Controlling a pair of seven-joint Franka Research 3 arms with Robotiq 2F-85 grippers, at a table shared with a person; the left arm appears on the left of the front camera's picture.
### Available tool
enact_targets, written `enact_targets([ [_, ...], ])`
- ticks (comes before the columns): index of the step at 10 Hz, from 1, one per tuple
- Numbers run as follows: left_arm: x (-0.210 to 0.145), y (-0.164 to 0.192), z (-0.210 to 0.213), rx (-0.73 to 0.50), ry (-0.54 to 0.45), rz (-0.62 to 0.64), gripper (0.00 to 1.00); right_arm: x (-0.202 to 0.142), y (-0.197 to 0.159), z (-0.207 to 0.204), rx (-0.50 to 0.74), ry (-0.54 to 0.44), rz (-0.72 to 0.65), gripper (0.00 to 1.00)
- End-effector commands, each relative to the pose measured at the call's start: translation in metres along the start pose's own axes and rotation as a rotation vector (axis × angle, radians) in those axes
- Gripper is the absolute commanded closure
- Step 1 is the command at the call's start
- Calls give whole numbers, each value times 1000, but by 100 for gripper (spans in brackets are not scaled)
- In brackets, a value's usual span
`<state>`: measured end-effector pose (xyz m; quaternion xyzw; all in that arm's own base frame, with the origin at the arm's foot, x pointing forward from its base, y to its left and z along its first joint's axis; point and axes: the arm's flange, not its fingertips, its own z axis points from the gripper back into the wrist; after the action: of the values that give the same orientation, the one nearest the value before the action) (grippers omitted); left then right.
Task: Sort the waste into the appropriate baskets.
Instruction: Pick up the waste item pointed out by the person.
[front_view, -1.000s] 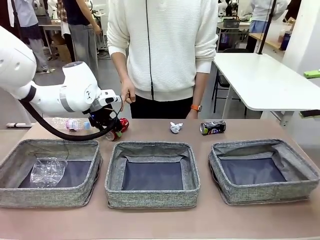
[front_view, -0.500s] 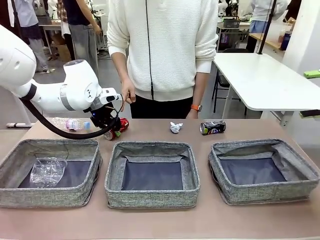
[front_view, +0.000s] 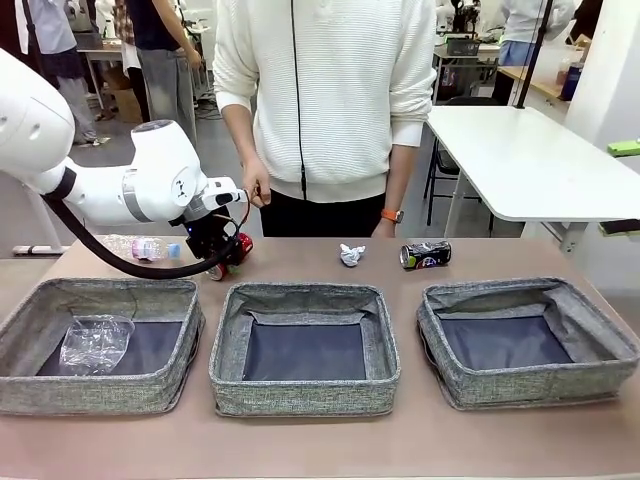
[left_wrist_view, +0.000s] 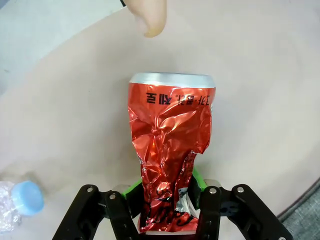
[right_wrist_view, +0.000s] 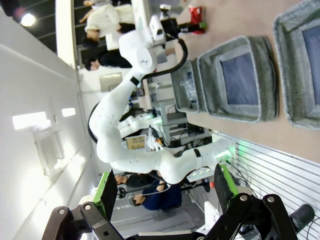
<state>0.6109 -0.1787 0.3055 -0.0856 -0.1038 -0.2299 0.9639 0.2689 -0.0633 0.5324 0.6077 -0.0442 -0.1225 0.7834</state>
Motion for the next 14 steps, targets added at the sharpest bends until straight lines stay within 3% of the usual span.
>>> enact_targets([
  [1,-10,-6,8,27,44,20,100,2,2,1,17,-6,25,0],
  [4,-21,-16,38,18,60,65,100,2,2,1,17,-6,25,0],
  [5,-35,-26,72,-22,149,138,100,2,2,1,17,-6,25,0],
  [6,-61,-49,130,17,80,187,100,2,2,1,17,-6,25,0],
  [8,-115,-103,215,67,-126,450,100,2,2,1,17,-6,25,0],
  [9,-144,-124,238,68,-187,382,100,2,2,1,17,-6,25,0],
  [10,-73,-71,176,4,-14,316,100,2,2,1,17,-6,25,0],
  [13,-73,-71,176,4,-14,316,100,2,2,1,17,-6,25,0],
  [14,-98,-86,188,5,-38,350,74,2,2,1,17,-6,25,0],
])
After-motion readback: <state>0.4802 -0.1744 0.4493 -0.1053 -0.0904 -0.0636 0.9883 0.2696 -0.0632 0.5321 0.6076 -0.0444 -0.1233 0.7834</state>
